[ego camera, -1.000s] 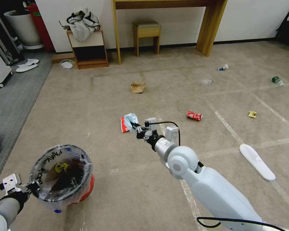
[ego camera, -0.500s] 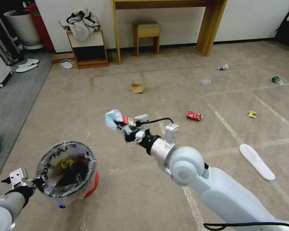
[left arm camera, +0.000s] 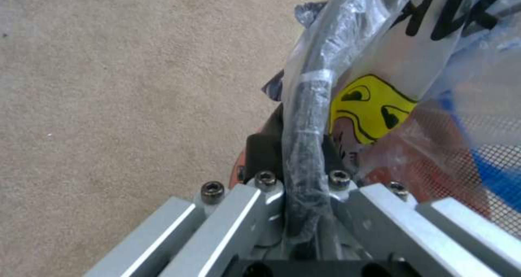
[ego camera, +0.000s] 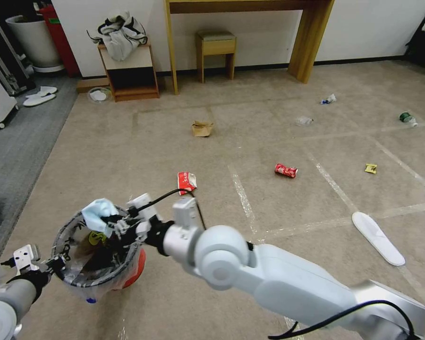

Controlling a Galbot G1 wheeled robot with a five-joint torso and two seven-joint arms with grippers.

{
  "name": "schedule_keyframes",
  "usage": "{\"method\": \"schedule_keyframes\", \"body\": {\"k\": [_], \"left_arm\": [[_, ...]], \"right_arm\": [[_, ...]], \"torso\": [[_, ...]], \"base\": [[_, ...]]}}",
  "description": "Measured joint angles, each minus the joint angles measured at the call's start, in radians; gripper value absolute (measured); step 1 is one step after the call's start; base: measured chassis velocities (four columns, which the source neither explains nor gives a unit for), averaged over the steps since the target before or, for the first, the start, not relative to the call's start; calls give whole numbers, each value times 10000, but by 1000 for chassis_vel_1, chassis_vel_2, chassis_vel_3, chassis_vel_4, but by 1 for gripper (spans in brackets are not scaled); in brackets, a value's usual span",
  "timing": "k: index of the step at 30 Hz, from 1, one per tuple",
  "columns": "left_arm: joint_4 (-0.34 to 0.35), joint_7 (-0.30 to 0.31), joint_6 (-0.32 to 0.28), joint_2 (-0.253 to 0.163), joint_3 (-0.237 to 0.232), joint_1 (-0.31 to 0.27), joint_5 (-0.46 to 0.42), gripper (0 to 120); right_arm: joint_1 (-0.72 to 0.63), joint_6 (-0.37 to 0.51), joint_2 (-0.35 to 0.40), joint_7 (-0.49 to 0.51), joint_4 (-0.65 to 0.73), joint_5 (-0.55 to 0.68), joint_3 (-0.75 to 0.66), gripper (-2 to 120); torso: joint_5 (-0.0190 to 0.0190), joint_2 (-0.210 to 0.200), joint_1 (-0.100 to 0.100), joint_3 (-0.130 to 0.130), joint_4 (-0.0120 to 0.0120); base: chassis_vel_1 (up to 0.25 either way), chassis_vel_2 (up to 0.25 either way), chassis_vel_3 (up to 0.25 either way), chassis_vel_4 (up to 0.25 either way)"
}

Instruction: Pick up the trash bin and place the garbage on the floor into it.

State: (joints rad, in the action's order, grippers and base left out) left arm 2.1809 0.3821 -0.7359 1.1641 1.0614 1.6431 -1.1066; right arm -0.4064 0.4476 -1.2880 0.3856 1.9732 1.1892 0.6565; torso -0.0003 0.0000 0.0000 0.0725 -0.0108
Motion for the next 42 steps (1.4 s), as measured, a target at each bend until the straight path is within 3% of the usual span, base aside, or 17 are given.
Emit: {"method": "schedule_keyframes", "body": {"k": [7, 42], "left_arm": [[25, 2, 0, 39, 3, -20, -9, 0], [168, -42, 7, 68, 49, 7, -71, 0]], "right_arm": [[313, 267, -651, 349, -880, -32, 538, 0], [-32, 610, -767, 677, -1923, -937, 1078, 0]], "torso": [[1, 0, 0, 0, 1], [3, 0, 0, -1, 1]], "base": [[0, 0, 0, 0], [0, 0, 0, 0]]}}
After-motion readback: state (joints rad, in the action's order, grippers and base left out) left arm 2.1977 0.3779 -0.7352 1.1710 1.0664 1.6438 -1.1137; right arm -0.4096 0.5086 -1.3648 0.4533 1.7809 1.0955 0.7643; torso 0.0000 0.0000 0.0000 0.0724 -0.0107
